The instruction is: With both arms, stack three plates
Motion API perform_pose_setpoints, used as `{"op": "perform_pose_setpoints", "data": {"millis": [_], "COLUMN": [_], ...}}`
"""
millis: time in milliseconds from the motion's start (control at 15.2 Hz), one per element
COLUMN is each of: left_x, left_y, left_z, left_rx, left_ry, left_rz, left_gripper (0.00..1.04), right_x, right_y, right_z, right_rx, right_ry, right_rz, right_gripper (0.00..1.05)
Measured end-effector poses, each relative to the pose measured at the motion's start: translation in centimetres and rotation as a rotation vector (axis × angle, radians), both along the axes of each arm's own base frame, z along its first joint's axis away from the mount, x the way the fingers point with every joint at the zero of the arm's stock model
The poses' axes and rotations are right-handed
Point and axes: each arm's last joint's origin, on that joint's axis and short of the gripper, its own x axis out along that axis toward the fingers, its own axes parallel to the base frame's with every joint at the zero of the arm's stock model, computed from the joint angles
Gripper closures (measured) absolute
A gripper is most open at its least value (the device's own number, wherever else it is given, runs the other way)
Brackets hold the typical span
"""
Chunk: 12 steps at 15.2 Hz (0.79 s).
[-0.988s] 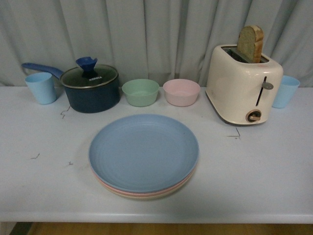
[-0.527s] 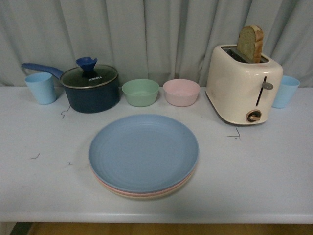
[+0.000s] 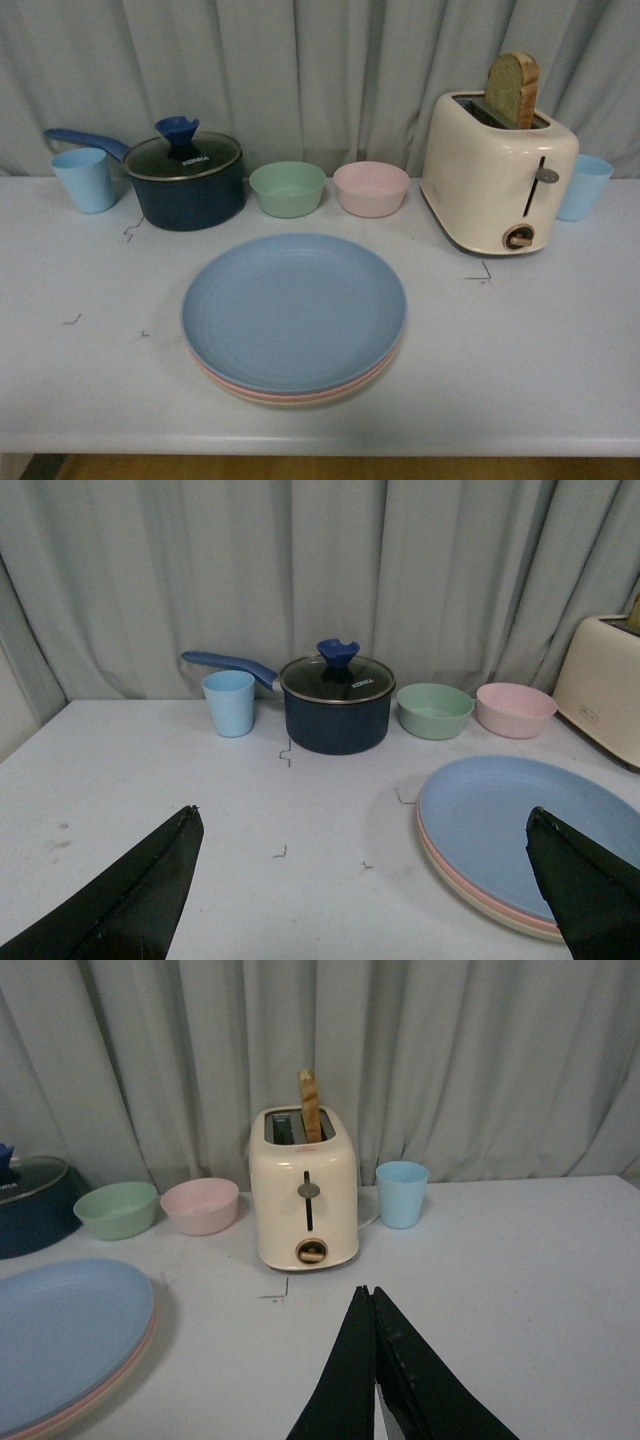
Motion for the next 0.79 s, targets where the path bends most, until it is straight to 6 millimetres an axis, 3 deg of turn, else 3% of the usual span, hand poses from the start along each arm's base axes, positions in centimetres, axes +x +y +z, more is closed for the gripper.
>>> {"op": "perform_pose_setpoints", "data": {"millis": [790], "left_x": [0.0], "left_y": [0.0], "left_z": [0.0], "left_rx": [0.000], "left_ry": [-0.001], "left_rz": [0.000], "left_gripper": [0.07], "right_x": [-2.2], "right_y": [0.0], "right_z": [-0.2], "right_rx": [0.000], "right_ry": [0.001], "right_rz": [0.003], "right_gripper": [1.03]}}
